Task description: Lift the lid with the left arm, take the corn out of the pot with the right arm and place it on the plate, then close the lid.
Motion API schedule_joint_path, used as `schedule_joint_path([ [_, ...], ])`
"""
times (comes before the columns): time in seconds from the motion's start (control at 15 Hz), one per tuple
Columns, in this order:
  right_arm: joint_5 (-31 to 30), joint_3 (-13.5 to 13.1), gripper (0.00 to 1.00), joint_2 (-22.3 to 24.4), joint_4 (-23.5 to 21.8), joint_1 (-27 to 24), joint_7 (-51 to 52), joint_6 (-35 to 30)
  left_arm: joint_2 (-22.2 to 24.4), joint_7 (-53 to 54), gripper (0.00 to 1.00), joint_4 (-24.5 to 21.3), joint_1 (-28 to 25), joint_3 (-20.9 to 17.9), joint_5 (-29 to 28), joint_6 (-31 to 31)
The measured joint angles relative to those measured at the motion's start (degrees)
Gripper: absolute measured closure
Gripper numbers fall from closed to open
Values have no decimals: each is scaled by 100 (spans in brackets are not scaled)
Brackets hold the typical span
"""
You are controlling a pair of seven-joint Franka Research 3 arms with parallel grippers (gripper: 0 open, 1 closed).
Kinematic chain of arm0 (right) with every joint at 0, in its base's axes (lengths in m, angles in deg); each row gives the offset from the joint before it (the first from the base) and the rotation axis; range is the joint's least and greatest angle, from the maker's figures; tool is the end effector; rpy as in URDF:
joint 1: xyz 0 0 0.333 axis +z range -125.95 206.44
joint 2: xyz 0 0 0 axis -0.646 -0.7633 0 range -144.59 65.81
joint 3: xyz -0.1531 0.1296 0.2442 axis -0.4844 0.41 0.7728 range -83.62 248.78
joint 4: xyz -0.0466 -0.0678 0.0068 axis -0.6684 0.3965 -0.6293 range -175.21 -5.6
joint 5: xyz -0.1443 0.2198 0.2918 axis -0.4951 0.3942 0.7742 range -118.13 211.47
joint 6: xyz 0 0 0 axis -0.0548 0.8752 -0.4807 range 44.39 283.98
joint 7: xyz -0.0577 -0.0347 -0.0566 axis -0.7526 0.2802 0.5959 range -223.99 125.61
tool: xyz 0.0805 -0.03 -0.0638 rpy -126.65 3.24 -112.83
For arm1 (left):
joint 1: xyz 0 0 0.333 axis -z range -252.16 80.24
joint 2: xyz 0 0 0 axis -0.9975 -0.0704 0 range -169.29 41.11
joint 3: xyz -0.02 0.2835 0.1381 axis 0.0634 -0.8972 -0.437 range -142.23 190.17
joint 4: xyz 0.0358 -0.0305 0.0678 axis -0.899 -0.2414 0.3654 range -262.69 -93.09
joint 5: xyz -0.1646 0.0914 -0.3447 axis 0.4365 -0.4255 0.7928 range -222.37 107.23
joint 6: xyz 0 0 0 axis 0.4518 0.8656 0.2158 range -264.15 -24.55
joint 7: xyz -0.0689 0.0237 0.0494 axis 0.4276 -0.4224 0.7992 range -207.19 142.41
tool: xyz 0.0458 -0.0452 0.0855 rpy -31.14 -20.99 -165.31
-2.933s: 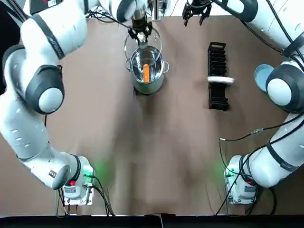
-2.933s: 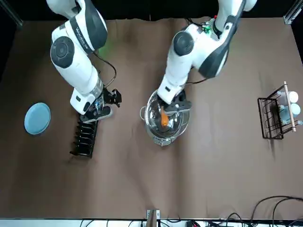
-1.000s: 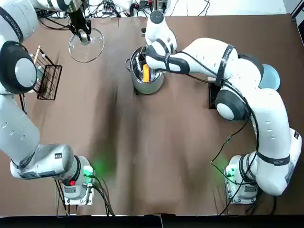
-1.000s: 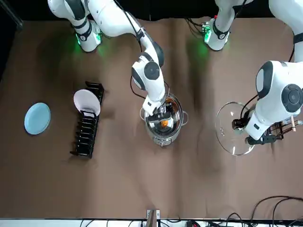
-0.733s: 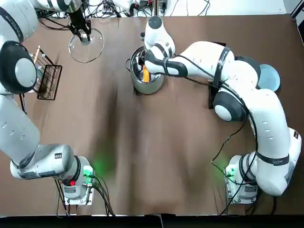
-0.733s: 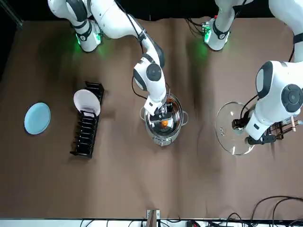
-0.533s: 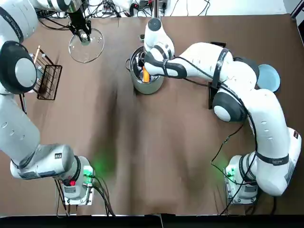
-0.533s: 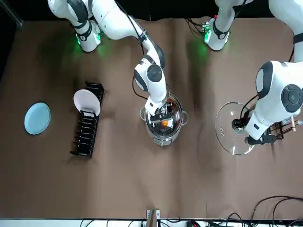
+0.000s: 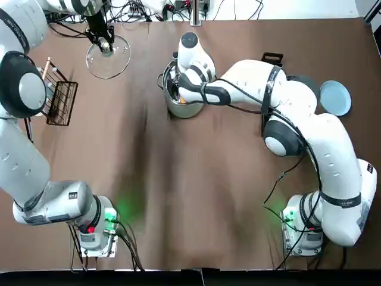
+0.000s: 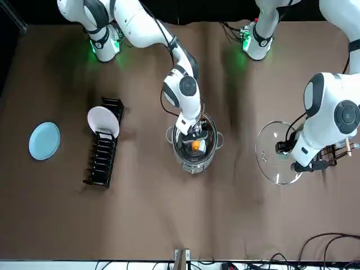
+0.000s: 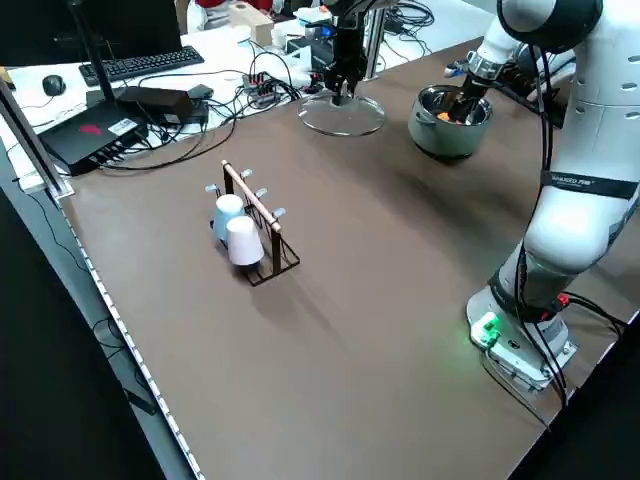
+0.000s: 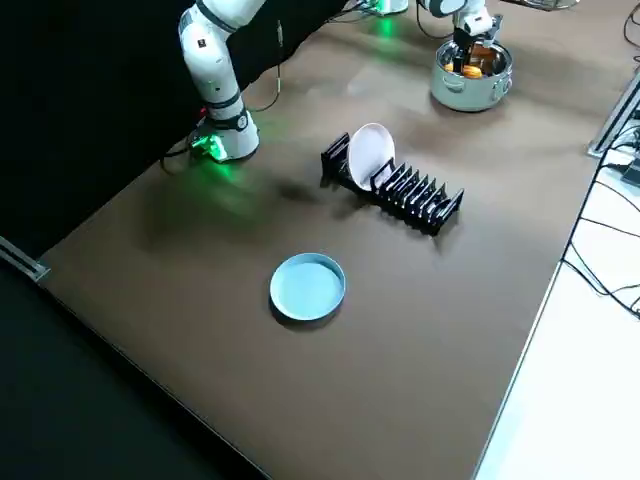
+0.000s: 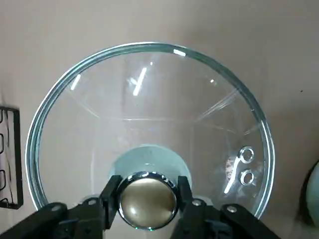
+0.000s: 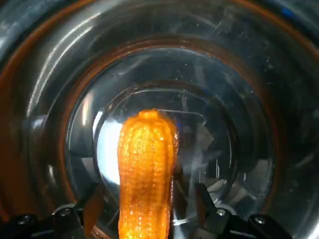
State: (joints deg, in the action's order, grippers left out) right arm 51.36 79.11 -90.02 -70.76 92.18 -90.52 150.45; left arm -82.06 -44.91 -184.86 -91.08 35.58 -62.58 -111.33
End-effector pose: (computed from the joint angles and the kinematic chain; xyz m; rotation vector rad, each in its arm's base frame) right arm 0.4984 0.5847 0.2415 -3.0106 -0.1525 -0.1439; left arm 0.6333 -0.0557 0.4010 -3.1088 -0.1196 0.1042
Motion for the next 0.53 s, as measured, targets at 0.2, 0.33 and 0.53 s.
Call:
schedule_joint_path([
  [0.2,-1,-3,33,-11,4,22,0,6,0,0,49,0,0,0,0,0],
  [0.33,-2,-7,53,-11,7,22,-1,7,0,0,49,0,0,0,0,0],
  [0.53,-3,-20,61,-11,23,22,-10,7,0,0,49,0,0,0,0,0],
])
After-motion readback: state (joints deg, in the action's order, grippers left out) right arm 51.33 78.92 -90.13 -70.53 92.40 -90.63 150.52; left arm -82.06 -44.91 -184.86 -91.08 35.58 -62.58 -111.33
